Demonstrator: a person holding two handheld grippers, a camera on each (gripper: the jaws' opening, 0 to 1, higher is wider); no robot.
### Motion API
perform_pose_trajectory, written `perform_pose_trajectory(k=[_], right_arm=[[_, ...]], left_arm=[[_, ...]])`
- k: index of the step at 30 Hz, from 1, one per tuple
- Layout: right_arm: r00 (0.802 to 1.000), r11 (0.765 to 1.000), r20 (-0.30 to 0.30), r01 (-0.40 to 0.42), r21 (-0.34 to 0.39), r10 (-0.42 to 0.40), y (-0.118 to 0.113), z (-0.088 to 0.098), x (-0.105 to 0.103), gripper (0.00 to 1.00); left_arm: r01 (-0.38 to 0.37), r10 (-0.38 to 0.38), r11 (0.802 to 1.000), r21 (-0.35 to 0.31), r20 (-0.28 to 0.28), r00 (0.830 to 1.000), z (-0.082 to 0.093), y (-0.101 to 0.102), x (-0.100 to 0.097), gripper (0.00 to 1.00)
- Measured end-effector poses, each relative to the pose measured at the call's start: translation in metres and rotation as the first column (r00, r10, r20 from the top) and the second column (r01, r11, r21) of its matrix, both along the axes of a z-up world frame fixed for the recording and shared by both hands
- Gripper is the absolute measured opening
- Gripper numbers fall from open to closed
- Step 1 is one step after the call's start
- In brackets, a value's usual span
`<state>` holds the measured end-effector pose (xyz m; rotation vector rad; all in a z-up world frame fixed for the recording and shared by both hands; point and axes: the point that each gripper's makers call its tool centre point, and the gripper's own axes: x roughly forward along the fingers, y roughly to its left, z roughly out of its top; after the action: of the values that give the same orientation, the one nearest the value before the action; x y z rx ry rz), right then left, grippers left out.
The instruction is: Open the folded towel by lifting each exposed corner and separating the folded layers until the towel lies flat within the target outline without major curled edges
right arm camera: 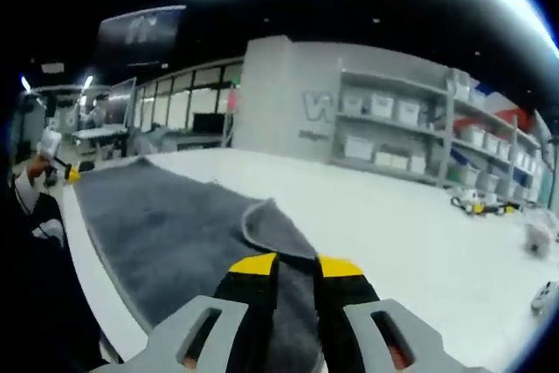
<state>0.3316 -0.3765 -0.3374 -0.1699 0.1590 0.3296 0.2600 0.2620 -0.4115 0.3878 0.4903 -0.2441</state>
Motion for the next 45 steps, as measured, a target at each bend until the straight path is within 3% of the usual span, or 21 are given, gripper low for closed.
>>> perform_pose_trajectory(k=[12, 25, 34, 45], right_arm=[[0.998, 0.995, 0.035, -0.053, -0.089, 0.056, 0.028, 0.003, 0.017, 0.14], [0.989, 0.972, -0.044, -0.146, -0.184, 0.140, 0.056, -0.003, 0.042, 0.14], [0.971, 0.939, -0.146, -0.224, -0.262, 0.191, 0.070, -0.022, 0.057, 0.15], [0.954, 0.912, -0.194, -0.279, -0.301, 0.228, 0.088, -0.037, 0.070, 0.14]], left_arm=[[0.010, -0.010, 0.999, -0.044, 0.007, 1.000, 0.001, 0.000, -0.001, 0.01], [0.010, -0.010, 0.999, -0.053, 0.008, 1.000, 0.001, 0.000, -0.001, 0.01], [0.004, -0.004, 0.997, -0.083, 0.005, 1.000, 0.001, 0.001, -0.001, 0.01], [0.001, -0.001, 0.996, -0.090, 0.002, 1.000, 0.000, 0.001, -0.001, 0.01]])
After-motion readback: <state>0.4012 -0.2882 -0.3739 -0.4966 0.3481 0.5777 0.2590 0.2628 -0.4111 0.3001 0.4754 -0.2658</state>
